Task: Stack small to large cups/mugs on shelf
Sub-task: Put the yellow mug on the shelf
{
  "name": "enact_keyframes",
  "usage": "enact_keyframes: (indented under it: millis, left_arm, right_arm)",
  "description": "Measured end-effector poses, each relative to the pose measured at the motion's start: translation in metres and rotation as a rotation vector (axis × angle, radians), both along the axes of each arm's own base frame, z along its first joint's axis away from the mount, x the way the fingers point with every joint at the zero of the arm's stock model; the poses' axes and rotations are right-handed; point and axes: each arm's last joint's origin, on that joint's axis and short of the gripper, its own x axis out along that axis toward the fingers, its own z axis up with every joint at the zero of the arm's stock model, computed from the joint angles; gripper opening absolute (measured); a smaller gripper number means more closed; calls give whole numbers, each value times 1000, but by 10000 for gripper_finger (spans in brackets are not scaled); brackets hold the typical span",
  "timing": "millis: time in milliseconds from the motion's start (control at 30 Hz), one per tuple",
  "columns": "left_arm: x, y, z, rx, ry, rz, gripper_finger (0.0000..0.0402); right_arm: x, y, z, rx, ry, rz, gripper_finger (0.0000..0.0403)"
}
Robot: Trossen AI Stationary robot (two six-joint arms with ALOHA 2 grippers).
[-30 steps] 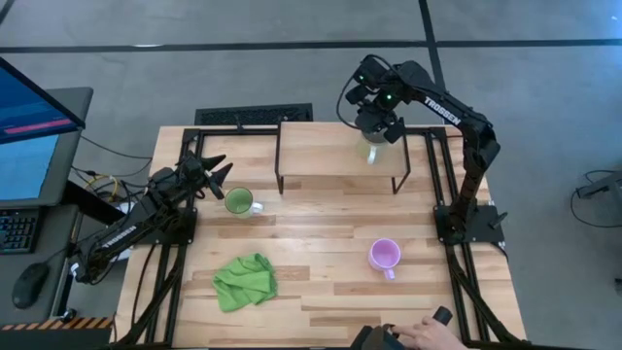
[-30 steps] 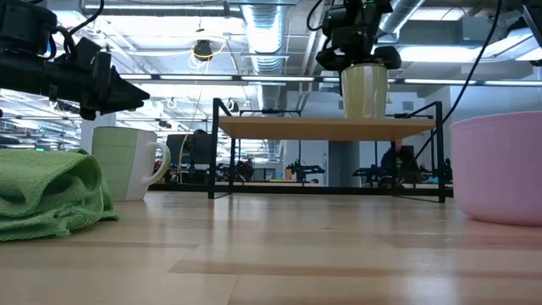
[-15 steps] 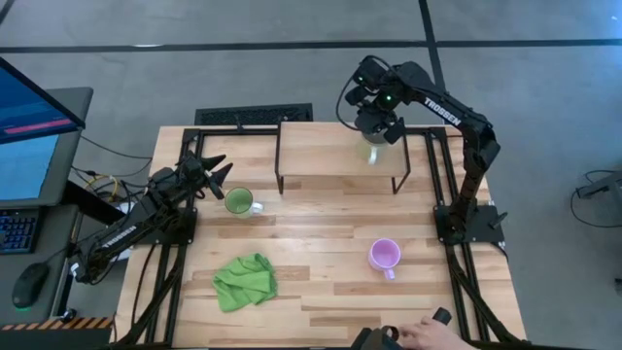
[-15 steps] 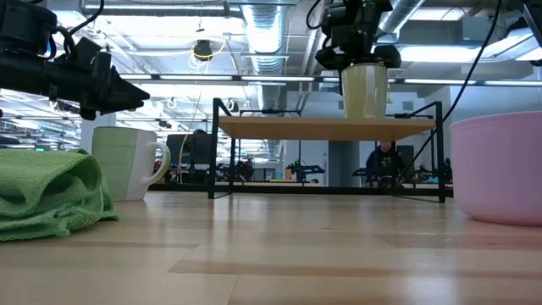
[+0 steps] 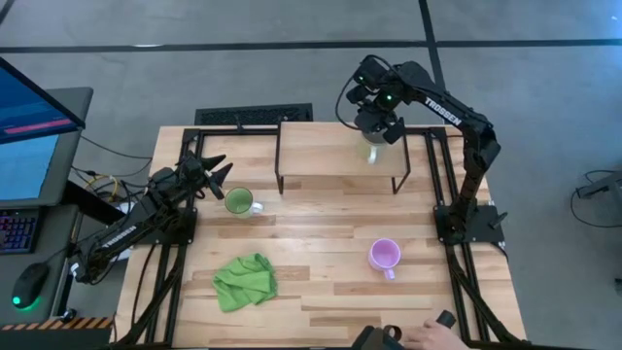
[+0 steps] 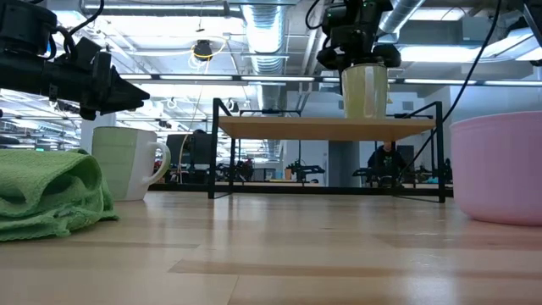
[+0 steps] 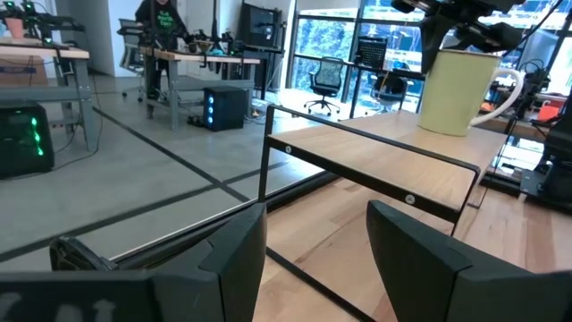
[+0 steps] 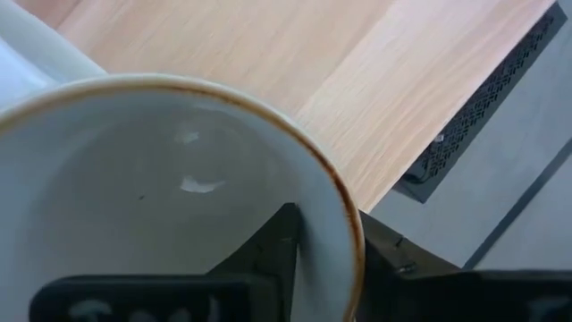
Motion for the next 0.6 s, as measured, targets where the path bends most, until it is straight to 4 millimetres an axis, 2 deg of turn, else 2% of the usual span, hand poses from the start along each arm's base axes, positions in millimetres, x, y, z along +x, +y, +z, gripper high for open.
enact_keyframes:
  millis: [600]
  left_arm:
    - [0,0,0,-1,0,0,185]
  right_arm:
    - [4,2,1,-12,-26,9,180]
